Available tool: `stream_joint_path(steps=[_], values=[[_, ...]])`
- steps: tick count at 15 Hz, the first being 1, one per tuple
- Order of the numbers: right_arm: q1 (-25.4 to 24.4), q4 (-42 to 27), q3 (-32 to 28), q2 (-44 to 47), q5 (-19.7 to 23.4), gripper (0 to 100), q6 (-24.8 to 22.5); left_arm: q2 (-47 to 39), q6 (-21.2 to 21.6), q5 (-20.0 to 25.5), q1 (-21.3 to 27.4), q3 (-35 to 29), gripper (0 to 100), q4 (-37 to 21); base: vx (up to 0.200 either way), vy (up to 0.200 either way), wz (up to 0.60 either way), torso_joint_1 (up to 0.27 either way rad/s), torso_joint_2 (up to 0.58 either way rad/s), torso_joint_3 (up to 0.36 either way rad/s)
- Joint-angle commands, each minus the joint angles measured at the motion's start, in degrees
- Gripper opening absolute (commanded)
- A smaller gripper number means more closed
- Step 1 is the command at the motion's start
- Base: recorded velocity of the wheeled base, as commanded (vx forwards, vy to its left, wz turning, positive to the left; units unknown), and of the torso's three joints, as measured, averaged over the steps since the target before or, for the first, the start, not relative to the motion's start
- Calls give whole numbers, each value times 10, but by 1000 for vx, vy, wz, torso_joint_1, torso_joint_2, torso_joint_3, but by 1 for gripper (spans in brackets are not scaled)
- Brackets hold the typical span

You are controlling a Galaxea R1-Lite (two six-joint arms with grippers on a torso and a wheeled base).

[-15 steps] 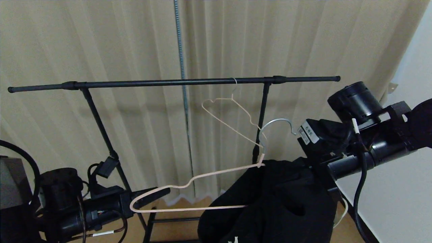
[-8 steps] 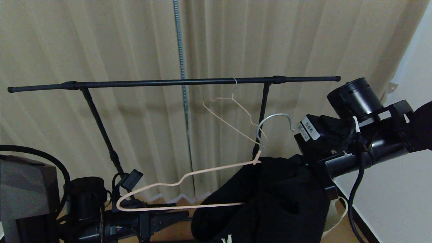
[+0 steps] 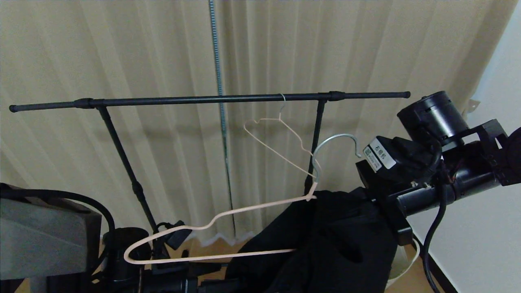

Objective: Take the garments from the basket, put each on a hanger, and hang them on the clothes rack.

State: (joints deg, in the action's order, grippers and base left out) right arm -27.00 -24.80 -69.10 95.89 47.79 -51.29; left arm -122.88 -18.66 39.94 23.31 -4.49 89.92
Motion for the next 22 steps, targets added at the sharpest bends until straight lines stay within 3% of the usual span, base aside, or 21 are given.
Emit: stream_joint_path(steps=[1,6,12,14,16,22], values=[[-2,1,3,-2,0,0,0,-5,-1,-1,3,-1,0,1,0,0,0,0,0,0],[-1,2,13,-4,8,0,0,-3,-1,-1,0,1,0,1,0,0,0,0,0,0],[92,65,79,3,7,0,-1,8,1,-3,-68,-21,0,1,0,0,0,0,0,0],[98,82,96,3,0,0,-1,9,1,-4,-82,-28,0,1,0,0,0,0,0,0],[98,88,101,3,-23,0,-2,11,2,-3,-92,-32,0,1,0,0,0,0,0,0],[93,89,114,-6,-154,0,-7,20,5,-3,-107,-36,0,1,0,0,0,0,0,0]])
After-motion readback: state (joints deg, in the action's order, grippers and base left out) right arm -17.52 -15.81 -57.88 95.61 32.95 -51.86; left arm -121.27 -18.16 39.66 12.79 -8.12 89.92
